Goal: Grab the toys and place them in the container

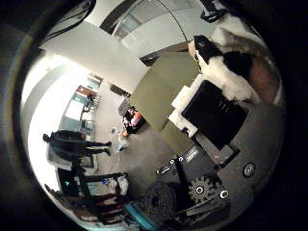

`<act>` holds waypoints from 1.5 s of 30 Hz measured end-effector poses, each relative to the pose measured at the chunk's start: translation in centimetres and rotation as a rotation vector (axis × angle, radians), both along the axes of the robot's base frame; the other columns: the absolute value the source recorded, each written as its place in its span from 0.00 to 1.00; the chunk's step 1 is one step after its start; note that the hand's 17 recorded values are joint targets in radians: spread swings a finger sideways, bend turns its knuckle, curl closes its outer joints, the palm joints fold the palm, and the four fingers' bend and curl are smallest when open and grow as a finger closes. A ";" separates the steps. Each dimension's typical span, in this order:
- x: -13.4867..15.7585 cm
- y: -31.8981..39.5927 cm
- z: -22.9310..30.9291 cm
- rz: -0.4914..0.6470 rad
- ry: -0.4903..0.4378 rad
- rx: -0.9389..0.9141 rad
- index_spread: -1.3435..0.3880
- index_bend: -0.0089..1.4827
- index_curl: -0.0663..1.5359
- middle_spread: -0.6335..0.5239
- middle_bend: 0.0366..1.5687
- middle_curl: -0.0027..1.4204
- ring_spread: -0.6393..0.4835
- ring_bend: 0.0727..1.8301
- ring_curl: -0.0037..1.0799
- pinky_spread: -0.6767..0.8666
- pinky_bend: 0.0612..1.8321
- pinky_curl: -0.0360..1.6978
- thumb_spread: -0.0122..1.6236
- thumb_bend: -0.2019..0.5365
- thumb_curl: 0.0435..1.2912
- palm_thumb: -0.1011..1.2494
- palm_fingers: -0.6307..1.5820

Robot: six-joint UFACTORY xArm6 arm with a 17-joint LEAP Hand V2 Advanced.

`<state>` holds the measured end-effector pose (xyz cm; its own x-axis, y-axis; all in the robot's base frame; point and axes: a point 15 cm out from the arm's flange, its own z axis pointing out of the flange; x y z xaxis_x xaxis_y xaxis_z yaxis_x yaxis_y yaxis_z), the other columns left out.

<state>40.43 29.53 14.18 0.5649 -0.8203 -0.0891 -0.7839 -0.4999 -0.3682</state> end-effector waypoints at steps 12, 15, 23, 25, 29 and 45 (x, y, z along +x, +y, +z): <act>1.9 -1.1 -0.2 -0.014 -0.067 0.008 0.54 0.37 0.44 0.38 0.57 0.44 0.37 0.62 0.46 0.33 0.52 0.34 0.58 0.25 0.47 0.71 0.40; 2.6 -2.3 -0.2 -0.028 -0.070 0.003 0.53 0.40 0.44 0.39 0.50 0.42 0.37 0.55 0.43 0.43 0.49 0.32 0.60 0.24 0.45 0.71 0.34; 3.6 -4.5 -0.3 -0.043 -0.068 -0.014 0.52 0.32 0.34 0.48 0.29 0.30 0.55 0.38 0.30 0.65 0.44 0.25 0.65 0.24 0.41 0.68 0.31; 4.0 -5.2 -0.1 -0.049 -0.074 -0.015 0.52 0.30 0.32 0.49 0.27 0.28 0.58 0.35 0.28 0.66 0.43 0.23 0.65 0.24 0.41 0.67 0.32; 4.8 -7.4 0.4 -0.066 -0.069 -0.027 0.52 0.26 0.30 0.50 0.23 0.26 0.61 0.31 0.25 0.68 0.39 0.19 0.65 0.24 0.39 0.65 0.35; 4.2 -22.1 3.1 -0.171 -0.009 -0.089 0.53 0.15 0.27 0.54 0.11 0.23 0.73 0.19 0.19 0.72 0.32 0.08 0.67 0.24 0.34 0.61 0.40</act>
<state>44.59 7.47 17.28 0.4174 -0.9087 -0.0077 -0.8570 -0.3908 -0.3359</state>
